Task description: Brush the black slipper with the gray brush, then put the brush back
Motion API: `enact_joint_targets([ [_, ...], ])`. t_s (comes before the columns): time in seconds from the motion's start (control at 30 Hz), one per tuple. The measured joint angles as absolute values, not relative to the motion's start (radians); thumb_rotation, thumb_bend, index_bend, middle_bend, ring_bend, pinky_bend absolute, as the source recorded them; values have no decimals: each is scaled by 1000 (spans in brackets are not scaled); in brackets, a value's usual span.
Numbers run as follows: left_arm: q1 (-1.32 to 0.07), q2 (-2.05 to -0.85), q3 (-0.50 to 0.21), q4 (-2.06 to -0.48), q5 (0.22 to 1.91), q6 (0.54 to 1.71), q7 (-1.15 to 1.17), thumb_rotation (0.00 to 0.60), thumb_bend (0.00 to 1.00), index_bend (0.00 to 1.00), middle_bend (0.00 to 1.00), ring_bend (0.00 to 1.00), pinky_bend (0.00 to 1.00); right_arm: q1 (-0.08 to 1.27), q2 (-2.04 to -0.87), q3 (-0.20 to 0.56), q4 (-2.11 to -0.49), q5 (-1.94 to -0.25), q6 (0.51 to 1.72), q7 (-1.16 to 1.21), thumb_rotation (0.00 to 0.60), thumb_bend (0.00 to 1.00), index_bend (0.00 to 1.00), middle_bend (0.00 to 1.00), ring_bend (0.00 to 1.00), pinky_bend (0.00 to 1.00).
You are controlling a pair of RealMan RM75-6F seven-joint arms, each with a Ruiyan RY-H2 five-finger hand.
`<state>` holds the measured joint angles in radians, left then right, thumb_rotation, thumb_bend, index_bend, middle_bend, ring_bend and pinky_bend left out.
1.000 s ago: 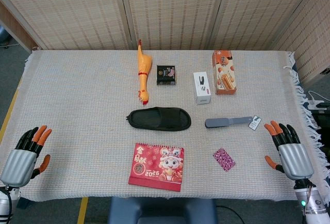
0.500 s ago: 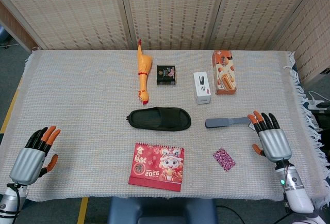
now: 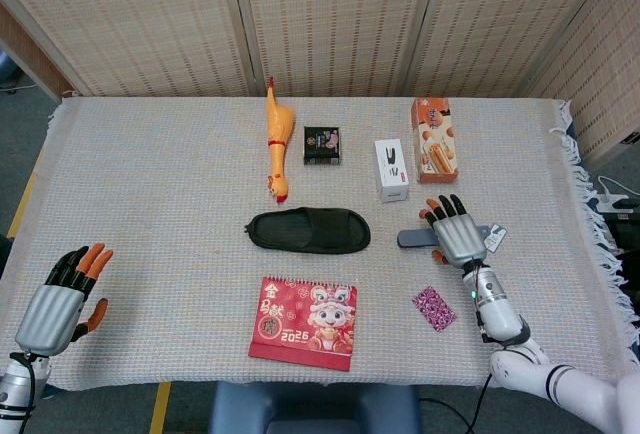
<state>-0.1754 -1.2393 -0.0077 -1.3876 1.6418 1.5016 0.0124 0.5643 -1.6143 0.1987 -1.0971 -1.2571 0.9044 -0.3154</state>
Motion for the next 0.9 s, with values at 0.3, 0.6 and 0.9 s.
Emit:
enact_joint_targets([
  [0.3,-179,-1230,-3,-1396,1631,1483,9,600,478,0,0,0,93,599,-1681,198,-1001,-1262,902,-226,600,149,394,206,107,114],
  [0.6,-182,-1219,4,-1412,1622,1465,9,600,478,0,0,0,93,606,-1709,186,-953,-1284,943,-204,600,181,633,371,301,468],
  [0.9,-179,-1213,10,-1421,1627,1470,11,600,479,0,0,0,93,618,-1717,184,-933,-1299,953,-163,600,271,739,451,428,651],
])
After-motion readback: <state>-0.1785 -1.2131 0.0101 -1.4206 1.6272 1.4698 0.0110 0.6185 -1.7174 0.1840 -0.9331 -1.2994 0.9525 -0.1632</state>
